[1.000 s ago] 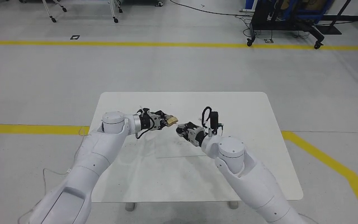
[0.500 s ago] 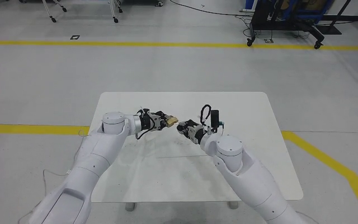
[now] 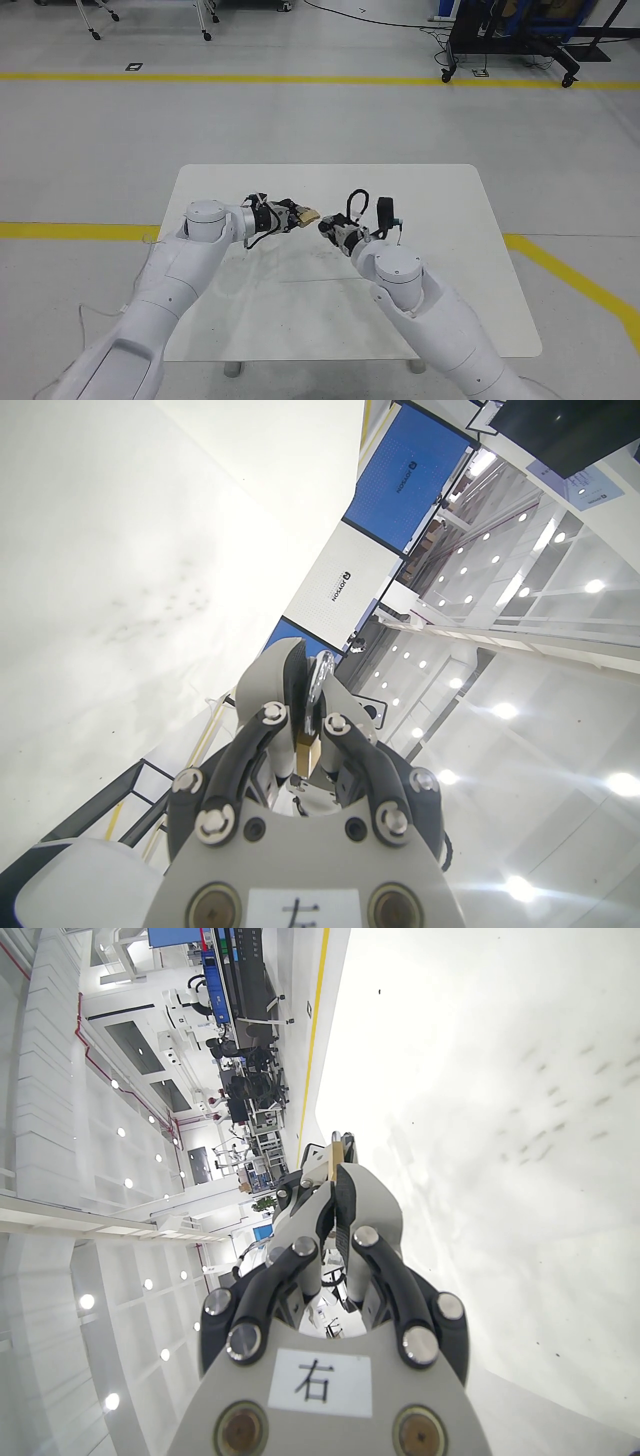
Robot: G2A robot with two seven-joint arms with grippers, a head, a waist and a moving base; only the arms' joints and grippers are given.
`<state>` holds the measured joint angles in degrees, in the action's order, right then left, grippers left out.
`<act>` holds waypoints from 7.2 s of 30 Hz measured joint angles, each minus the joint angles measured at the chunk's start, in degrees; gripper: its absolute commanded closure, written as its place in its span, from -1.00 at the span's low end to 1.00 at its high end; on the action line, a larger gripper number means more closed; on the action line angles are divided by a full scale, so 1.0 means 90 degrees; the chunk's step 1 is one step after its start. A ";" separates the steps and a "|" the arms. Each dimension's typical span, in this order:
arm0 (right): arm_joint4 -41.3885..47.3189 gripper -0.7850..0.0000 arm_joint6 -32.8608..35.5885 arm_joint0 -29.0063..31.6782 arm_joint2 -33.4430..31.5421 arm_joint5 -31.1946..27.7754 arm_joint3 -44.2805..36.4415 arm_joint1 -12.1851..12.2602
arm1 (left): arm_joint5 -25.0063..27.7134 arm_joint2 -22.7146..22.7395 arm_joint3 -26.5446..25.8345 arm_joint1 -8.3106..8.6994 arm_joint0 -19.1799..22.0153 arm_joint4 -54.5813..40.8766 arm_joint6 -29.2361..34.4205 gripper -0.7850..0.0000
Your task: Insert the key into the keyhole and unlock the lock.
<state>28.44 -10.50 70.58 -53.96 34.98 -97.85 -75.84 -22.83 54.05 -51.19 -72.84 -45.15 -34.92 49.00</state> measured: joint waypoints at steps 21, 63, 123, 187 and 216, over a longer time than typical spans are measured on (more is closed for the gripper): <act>-0.0486 1.00 -0.0414 0.0060 0.0430 -0.0122 0.0016 -0.0252 | -0.0120 0.0077 -0.0127 -0.0005 -0.0067 0.0104 -0.0163 1.00; -0.5388 1.00 -0.0869 0.0494 0.1100 -0.1123 0.0159 -0.0329 | 0.0333 0.0360 0.0014 0.0013 -0.0121 -0.0185 0.0561 1.00; -0.3737 1.00 0.1210 0.1335 -0.0376 -0.2518 -0.0080 -0.0409 | 0.1159 0.0656 -0.0753 0.0090 -0.0637 0.0261 0.0067 1.00; -0.1864 -1.00 0.2354 0.1361 -0.1072 -0.3637 0.0102 -0.0537 | 0.1716 0.0990 -0.1302 0.0142 -0.1041 0.0499 -0.0171 1.00; 0.1546 0.47 0.4450 0.0608 -0.1368 -0.3408 0.1952 -0.0587 | 0.1911 0.1019 -0.1369 0.0135 -0.1112 0.0555 -0.0154 1.00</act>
<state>42.36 29.55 76.05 -66.27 4.30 -80.28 -81.12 -5.63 63.22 -63.50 -71.63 -55.16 -29.93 47.61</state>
